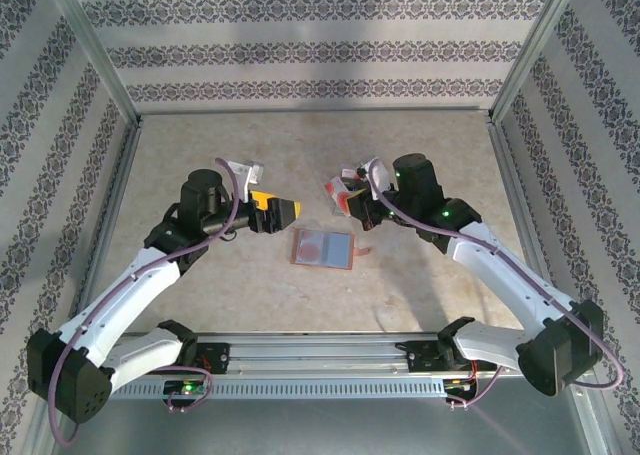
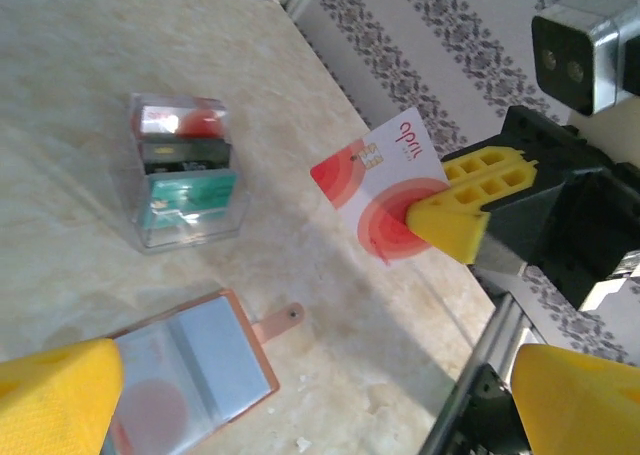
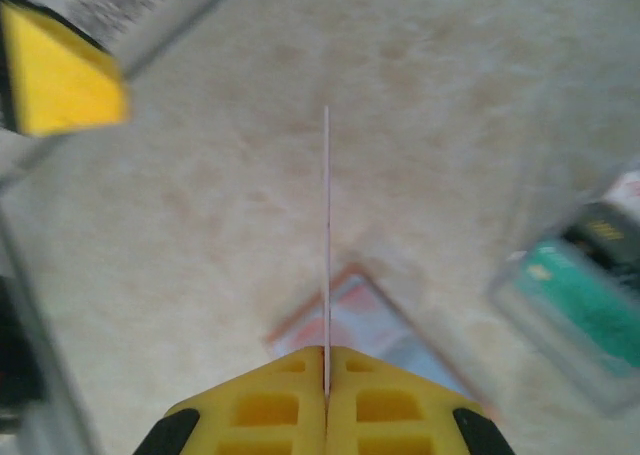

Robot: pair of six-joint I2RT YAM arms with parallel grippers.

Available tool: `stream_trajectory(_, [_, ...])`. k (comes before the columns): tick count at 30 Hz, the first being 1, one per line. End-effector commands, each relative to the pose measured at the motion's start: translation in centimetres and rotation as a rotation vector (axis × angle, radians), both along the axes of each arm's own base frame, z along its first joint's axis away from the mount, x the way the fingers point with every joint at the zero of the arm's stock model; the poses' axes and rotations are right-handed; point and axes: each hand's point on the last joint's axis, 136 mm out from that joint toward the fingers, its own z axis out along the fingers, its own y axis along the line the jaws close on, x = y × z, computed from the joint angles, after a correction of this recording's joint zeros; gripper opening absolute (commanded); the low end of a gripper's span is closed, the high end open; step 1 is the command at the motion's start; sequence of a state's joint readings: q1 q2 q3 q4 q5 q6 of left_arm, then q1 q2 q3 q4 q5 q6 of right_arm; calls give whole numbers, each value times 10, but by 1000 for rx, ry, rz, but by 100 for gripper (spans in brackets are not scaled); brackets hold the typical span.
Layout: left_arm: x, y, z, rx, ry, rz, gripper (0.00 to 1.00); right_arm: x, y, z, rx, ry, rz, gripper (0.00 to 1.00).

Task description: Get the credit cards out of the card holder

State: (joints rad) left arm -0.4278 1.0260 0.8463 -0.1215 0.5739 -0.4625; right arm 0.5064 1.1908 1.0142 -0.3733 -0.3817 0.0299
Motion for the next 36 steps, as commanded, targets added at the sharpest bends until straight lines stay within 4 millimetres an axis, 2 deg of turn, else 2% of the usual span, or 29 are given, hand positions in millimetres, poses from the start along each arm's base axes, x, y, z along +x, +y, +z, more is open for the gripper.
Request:
stream_trajectory(1, [3,17,-6,56,-23,77,99,24,-27,-19,-304,-176,15,0])
stream_trajectory(6, [4,26,-7,64,-36,131,99,56,-39,-29,-478,-338,74,0])
stream_trajectory(10, [6,30,-10,61,-42,167,99,80,-51,-33,-466,-289,79,0])
stream_trajectory(18, [14,33,-12,70,-49,200,99,116,-58,-63,-515,-206,147,0])
stream_trajectory(27, [20,33,-17,85,-33,212,99,143,-55,-89,-562,-139,238,0])
stream_trajectory(36, [22,35,-19,98,-29,224,99,154,-61,-115,-620,-75,271,0])
